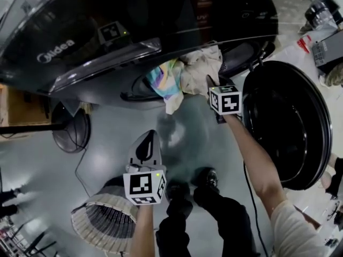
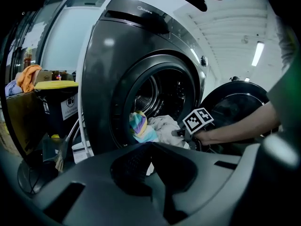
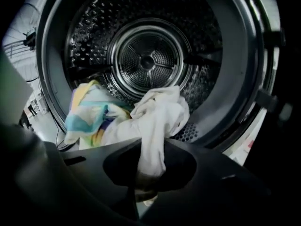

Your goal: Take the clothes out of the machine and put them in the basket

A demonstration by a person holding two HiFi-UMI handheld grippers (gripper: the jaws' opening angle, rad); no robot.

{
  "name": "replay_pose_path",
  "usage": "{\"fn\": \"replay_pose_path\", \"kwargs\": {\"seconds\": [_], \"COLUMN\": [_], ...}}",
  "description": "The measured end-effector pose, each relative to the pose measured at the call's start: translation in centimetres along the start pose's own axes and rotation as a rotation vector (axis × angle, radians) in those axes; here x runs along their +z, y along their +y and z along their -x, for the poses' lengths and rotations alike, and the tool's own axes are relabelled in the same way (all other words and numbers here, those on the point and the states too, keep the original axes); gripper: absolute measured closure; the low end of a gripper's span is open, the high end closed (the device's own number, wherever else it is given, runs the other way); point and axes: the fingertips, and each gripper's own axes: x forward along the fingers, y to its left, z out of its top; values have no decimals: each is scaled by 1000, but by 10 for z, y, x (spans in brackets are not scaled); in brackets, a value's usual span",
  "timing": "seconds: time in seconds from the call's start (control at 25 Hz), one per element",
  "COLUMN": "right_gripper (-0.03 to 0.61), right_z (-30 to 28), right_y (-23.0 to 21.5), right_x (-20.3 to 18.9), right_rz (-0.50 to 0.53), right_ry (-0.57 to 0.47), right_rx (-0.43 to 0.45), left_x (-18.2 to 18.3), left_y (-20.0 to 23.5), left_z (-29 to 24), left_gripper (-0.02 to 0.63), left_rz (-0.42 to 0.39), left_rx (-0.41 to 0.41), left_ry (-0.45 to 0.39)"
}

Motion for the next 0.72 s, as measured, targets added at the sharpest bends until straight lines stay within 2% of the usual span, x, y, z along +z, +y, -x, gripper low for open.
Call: {"fn": "replay_pose_path", "kwargs": {"seconds": [0.32,0.48,0.72], "right_gripper": [511,511,510], "right_z": [84,136,225], "right_y": [11,7,13], "right_x": [68,103,147], "right_rz": [24,2,27], "right_ry": [-136,-190,-257], "right_rx": [-14,-24,-22], "left_x": [50,87,139], "left_y": [-32,-41,-66], "left_z": [35,56,90], "left_gripper": [597,597,597], "left_rz": [-5,-4,5], "left_rx": [-24,-19,-28], "left_ry": [-7,-14,-23]}}
